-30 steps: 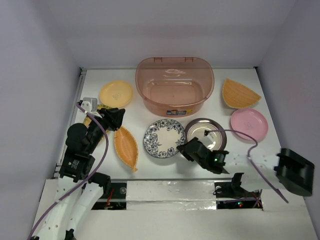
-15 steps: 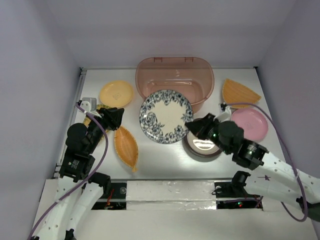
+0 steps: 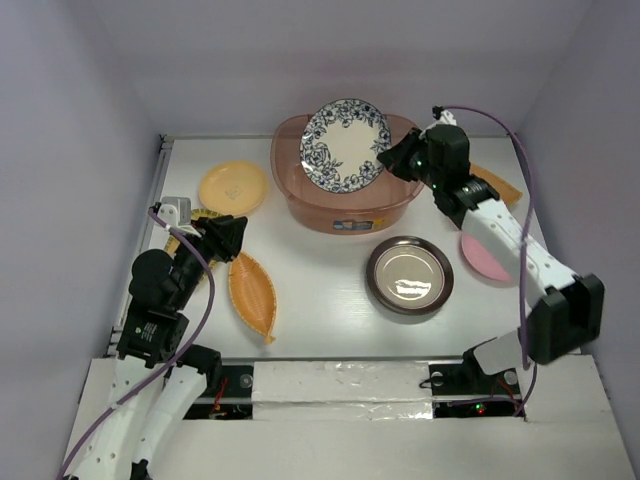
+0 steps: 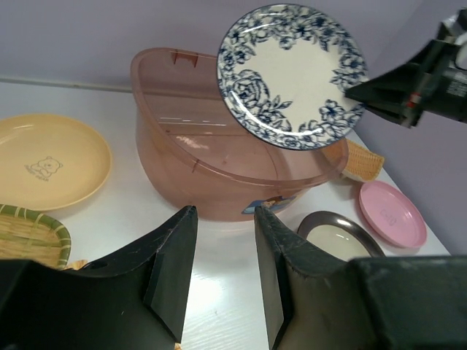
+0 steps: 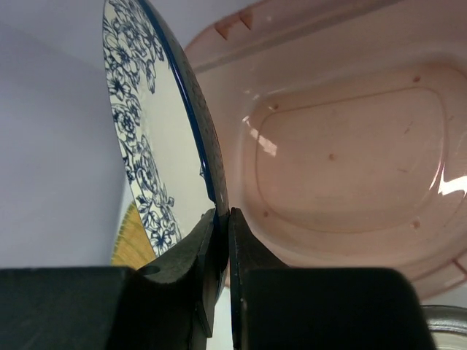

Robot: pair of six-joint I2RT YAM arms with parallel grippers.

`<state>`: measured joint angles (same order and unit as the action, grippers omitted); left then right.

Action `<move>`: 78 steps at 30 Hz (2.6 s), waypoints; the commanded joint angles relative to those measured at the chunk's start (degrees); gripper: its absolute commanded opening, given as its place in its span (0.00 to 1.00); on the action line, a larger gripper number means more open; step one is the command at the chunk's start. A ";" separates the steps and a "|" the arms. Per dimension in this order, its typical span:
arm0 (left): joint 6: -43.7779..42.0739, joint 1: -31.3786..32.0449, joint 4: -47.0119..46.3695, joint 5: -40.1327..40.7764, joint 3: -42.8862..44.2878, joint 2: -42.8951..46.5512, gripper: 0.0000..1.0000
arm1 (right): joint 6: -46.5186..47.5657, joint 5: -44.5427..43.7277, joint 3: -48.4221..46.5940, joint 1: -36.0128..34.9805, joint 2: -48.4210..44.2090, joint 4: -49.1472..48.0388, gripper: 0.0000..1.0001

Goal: Place the plates into the plastic bin on the countertop

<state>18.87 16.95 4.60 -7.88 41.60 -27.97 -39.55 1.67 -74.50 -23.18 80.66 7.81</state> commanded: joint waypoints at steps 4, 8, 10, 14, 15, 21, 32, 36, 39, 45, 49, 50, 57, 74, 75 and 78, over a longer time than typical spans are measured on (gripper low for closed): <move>-0.24 0.89 -1.70 -0.65 0.93 0.63 0.35 | 2.45 10.00 -15.14 3.05 10.38 -3.95 0.00; -0.15 0.89 -1.61 -0.56 0.93 0.90 0.35 | 5.61 11.51 -22.24 3.05 17.50 1.31 0.00; -0.15 0.89 -1.70 -0.73 0.93 0.81 0.35 | 6.24 10.99 -24.37 3.05 21.46 3.34 0.00; -0.15 0.89 -2.05 -1.44 0.76 0.54 0.35 | 6.33 10.81 -25.96 3.58 26.11 3.70 0.00; -0.15 0.89 -2.05 -1.18 0.76 0.54 0.35 | 6.33 10.72 -26.57 3.58 26.91 3.96 0.00; -0.24 0.89 -2.05 -1.17 0.76 0.72 0.35 | 7.03 8.00 -26.14 3.58 30.16 5.37 0.00; -0.33 0.89 -2.23 -1.18 0.76 0.98 0.35 | 9.14 -0.26 -27.54 3.58 37.11 10.91 0.05; -0.24 0.89 -2.14 -0.65 0.67 0.90 0.35 | 9.84 -2.37 -26.75 3.58 38.60 11.00 0.17; -0.15 0.89 -1.96 -0.65 0.85 0.28 0.35 | 10.54 -5.01 -26.84 3.58 39.66 11.61 0.30; -0.24 0.89 -1.79 -0.82 0.93 0.11 0.35 | 11.86 -9.05 -27.37 3.58 42.03 13.02 0.40; -0.24 0.89 -1.79 -1.00 0.93 0.10 0.35 | 12.04 -9.32 -27.19 3.58 42.12 12.84 0.52; -0.24 0.89 -1.88 -1.00 0.85 -0.16 0.35 | 11.95 -9.32 -27.10 3.58 41.95 12.49 0.57; -0.24 0.37 -1.61 -1.08 0.93 -1.56 0.34 | 11.69 -2.56 -25.78 3.58 35.28 6.79 0.75; 10.13 15.98 -9.07 0.47 -1.96 -17.54 0.01 | 3.87 13.80 19.01 3.58 -20.17 -22.22 0.00; 11.26 18.88 -9.61 3.11 -2.23 -18.78 0.01 | 3.52 13.80 21.82 3.58 -22.80 -22.14 0.00; 14.68 27.42 -12.94 9.62 -2.58 -25.37 0.02 | 4.04 12.66 30.80 3.58 -33.09 -18.99 0.04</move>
<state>29.02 39.44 -2.44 -5.17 39.77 -49.78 -34.94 14.06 -48.86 -19.57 52.14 -11.64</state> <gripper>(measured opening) 0.018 0.034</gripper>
